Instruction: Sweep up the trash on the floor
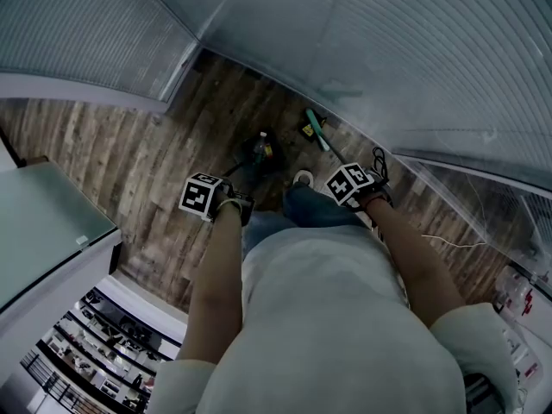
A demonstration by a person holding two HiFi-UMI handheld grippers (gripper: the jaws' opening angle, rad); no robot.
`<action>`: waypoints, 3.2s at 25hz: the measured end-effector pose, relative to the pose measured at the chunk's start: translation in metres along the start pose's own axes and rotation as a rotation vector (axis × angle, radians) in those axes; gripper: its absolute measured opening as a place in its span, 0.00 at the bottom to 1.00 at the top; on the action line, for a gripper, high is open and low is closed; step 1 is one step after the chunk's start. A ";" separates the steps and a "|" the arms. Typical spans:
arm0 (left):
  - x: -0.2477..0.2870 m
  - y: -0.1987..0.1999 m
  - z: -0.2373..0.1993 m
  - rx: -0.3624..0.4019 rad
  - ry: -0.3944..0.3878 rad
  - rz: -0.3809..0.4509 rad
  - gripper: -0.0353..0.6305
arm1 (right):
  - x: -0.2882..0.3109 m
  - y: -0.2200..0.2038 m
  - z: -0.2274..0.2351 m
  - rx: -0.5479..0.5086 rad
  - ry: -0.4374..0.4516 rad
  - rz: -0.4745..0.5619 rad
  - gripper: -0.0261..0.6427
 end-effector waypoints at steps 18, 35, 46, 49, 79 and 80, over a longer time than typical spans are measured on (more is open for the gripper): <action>-0.001 -0.007 0.006 -0.007 -0.004 0.019 0.21 | -0.026 0.016 -0.061 -0.046 0.156 0.069 0.18; 0.000 -0.009 0.008 -0.005 -0.014 0.025 0.21 | -0.050 0.013 -0.081 -0.041 0.273 0.104 0.18; -0.002 -0.009 0.003 0.004 -0.024 0.019 0.21 | -0.073 -0.014 -0.073 0.018 0.377 0.154 0.19; -0.001 -0.010 0.004 0.014 -0.031 0.017 0.22 | -0.078 -0.015 -0.072 0.019 0.381 0.172 0.19; 0.005 -0.006 0.007 -0.005 -0.080 -0.009 0.25 | -0.057 0.016 -0.070 0.060 0.238 0.166 0.19; 0.006 -0.005 0.007 -0.006 -0.083 -0.009 0.25 | -0.056 0.016 -0.068 0.082 0.240 0.162 0.19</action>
Point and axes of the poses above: the fingertips, and each gripper's own axes: x forward along the fingers, z to its right, y out of its top, the point moved 3 cm from there along -x, backward along the fingers, and after that the axes turned 9 degrees about -y, right-handed, at the moved point
